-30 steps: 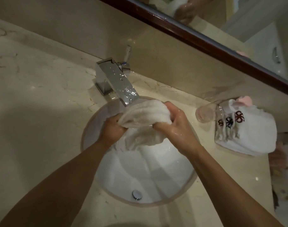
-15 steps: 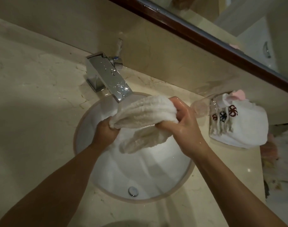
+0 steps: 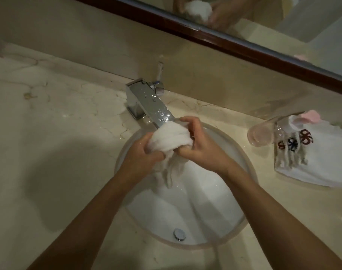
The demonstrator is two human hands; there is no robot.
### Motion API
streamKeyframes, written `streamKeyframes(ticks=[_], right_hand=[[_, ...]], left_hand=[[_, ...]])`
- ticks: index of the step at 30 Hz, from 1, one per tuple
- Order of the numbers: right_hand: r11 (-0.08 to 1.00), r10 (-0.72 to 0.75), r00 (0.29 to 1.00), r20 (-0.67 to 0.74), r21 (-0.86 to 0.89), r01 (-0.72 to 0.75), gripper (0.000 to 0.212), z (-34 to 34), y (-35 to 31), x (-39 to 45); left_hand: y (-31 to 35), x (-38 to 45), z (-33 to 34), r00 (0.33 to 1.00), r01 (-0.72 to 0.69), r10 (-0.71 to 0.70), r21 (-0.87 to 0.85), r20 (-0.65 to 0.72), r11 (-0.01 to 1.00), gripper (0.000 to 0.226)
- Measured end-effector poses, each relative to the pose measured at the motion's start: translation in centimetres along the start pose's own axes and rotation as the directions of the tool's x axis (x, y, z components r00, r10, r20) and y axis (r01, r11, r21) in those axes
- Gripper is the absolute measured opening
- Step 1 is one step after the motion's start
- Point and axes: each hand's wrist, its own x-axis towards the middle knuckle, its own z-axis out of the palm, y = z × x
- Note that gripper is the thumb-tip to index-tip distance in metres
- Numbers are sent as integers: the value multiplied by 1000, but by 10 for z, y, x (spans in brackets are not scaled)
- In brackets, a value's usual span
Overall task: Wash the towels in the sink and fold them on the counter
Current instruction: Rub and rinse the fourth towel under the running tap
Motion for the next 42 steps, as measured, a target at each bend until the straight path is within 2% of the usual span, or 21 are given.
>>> streamKeyframes(ticks=[3, 4, 6, 9, 12, 13, 15, 18, 20, 22, 24, 26, 27, 29, 31, 32, 34, 37, 38, 40, 42], right_hand=[[972, 68, 993, 96, -230, -45, 81, 44, 61, 9], [970, 110, 988, 112, -228, -82, 80, 62, 83, 13], [977, 210, 975, 72, -49, -207, 65, 90, 109, 23], [945, 278, 960, -28, 188, -268, 35, 111, 113, 38], [880, 323, 930, -175, 416, -227, 54, 113, 87, 49], [884, 307, 919, -246, 432, -180, 55, 109, 76, 51], [936, 224, 905, -362, 337, -97, 53, 108, 70, 48], [990, 136, 896, -423, 88, -108, 62, 128, 97, 36], [979, 69, 929, -363, -152, -133, 71, 154, 125, 32], [945, 87, 948, -306, -275, -175, 66, 176, 139, 39], [923, 181, 898, -401, -246, -296, 47, 183, 137, 58], [923, 292, 812, -506, -74, -378, 32, 178, 141, 79], [927, 319, 805, -500, -12, -375, 32, 172, 143, 86], [951, 252, 870, -424, -58, -303, 37, 156, 147, 97], [946, 197, 938, -286, -195, -258, 29, 136, 144, 100], [932, 190, 954, -230, -264, -250, 24, 130, 143, 99], [909, 167, 968, -187, -352, -225, 33, 124, 143, 84], [881, -49, 916, -398, -450, -148, 51, 140, 152, 34], [886, -68, 896, -439, -439, -147, 56, 150, 156, 22], [893, -11, 906, -422, -411, -181, 62, 167, 159, 19], [885, -12, 887, -462, -417, -205, 51, 181, 155, 33]], left_hand=[[-11, -19, -3, 999, 31, -30, 28, -40, 999, 49], [-16, -27, 0, 998, 37, -35, 43, -46, 998, 49], [-24, -34, 3, 995, 47, -43, 38, -91, 998, 49], [-29, -34, -1, 970, 56, -52, 11, -239, 998, 54], [-33, -27, -12, 949, 63, -26, 109, -315, 992, 49], [-35, -26, -14, 945, 63, -17, 131, -327, 989, 52], [-37, -25, -22, 932, 33, 25, 152, -363, 988, 56], [-41, -19, -30, 920, 68, 20, 209, -391, 976, 44], [-45, -14, -28, 927, 123, -5, 292, -374, 948, 43], [-50, -11, -19, 939, 178, -37, 390, -342, 903, 62], [-55, -8, -12, 953, 160, -13, 464, -303, 872, 73], [-59, -3, -10, 958, 114, 40, 502, -286, 857, 65], [-59, 2, -8, 953, 111, 56, 514, -299, 851, 60], [-61, 12, -4, 950, 137, 42, 532, -310, 836, 59], [-59, 22, 2, 953, 148, 38, 573, -300, 806, 62], [-59, 25, 4, 955, 127, 66, 597, -289, 792, 62], [-57, 28, 3, 957, 82, 107, 603, -270, 794, 66], [-57, 21, -2, 965, 68, 95, 584, -244, 809, 59], [-58, 17, -4, 972, 58, 90, 591, -218, 804, 53], [-62, 12, -7, 982, 35, 88, 621, -166, 783, 54], [-65, 12, -7, 985, 13, 105, 669, -136, 743, 64]])
